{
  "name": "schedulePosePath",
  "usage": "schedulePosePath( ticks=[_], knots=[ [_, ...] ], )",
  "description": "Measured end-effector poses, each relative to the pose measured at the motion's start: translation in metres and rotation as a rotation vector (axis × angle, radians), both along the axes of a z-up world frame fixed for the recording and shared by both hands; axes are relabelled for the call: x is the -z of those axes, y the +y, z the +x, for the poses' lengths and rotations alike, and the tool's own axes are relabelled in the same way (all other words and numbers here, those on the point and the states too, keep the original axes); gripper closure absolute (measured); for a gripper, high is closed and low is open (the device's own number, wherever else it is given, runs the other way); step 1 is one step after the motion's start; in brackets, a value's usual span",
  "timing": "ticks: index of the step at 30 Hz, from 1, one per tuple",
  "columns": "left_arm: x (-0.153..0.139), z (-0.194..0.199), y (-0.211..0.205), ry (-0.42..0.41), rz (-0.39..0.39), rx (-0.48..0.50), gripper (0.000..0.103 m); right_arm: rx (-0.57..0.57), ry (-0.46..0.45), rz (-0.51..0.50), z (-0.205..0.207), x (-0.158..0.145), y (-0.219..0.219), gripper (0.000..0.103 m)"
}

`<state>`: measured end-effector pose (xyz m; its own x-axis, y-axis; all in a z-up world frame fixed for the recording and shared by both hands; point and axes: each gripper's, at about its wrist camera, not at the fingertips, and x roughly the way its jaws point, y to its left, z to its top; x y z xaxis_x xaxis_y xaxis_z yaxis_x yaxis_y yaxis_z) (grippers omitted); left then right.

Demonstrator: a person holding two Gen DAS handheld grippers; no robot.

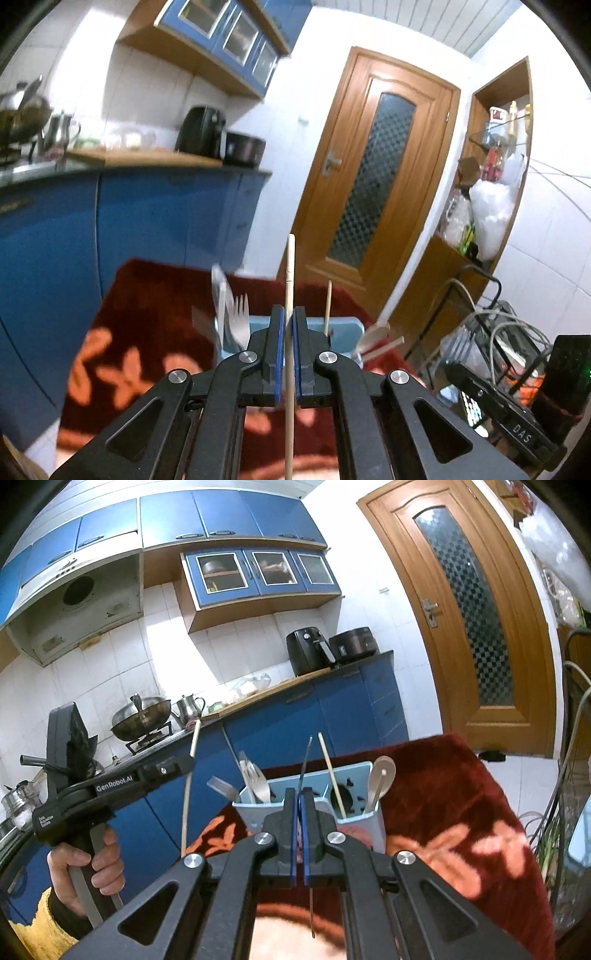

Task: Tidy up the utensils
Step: 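Carry the chopstick with the left tool while the right tool carries the fork to the box, then open the right tool over the box while the left tool releases the chopstick into it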

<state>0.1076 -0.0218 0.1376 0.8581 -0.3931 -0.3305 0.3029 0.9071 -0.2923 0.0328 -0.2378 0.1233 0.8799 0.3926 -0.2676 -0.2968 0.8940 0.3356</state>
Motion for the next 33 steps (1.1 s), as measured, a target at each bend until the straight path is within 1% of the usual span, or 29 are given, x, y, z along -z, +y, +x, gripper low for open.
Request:
schedulePosePath(
  ticks=[5, 7, 10, 17, 23, 27, 30, 33],
  knots=[
    [-0.018, 0.015, 0.002, -0.088, -0.007, -0.04, 0.099, 0.01, -0.024, -0.001, 0.014, -0.014, 0.0, 0.1],
    [-0.025, 0.022, 0.003, -0.142, -0.005, -0.069, 0.099, 0.016, -0.041, -0.004, 0.019, -0.019, -0.001, 0.1],
    [-0.03, 0.03, 0.003, -0.195, -0.007, -0.114, 0.099, 0.028, -0.07, -0.02, 0.026, -0.027, 0.0, 0.1],
    [-0.029, 0.056, 0.0, -0.26, -0.046, -0.169, 0.099, 0.056, -0.121, -0.048, 0.047, -0.039, 0.001, 0.1],
    [-0.012, 0.068, -0.006, -0.282, -0.041, -0.197, 0.099, 0.091, -0.153, -0.057, 0.071, -0.042, 0.002, 0.1],
    [-0.004, 0.072, -0.01, -0.288, -0.026, -0.201, 0.099, 0.12, -0.175, -0.096, 0.085, -0.038, 0.009, 0.1],
    [0.002, 0.074, -0.011, -0.287, -0.026, -0.204, 0.099, 0.123, -0.163, -0.116, 0.096, -0.032, 0.014, 0.1],
    [0.007, 0.074, -0.011, -0.289, -0.029, -0.206, 0.099, 0.115, -0.13, -0.129, 0.106, -0.021, 0.017, 0.1]
  ],
)
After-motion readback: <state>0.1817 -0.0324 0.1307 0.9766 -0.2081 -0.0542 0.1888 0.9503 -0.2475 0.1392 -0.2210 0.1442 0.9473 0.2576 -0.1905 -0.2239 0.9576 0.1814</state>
